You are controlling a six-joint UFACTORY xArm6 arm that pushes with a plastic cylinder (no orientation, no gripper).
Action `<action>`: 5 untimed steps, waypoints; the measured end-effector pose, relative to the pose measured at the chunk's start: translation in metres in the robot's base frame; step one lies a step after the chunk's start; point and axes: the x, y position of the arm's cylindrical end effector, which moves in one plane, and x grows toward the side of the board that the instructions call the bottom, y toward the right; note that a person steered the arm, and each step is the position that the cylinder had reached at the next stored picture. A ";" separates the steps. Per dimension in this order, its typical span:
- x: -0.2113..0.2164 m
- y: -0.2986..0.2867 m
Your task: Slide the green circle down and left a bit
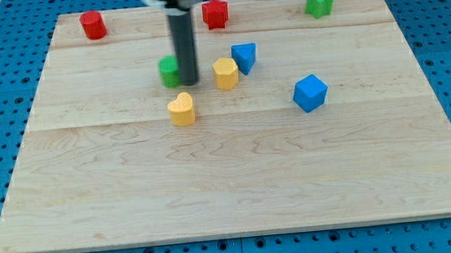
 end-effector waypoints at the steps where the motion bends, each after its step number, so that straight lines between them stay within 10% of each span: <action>1: -0.005 0.017; 5: -0.024 -0.048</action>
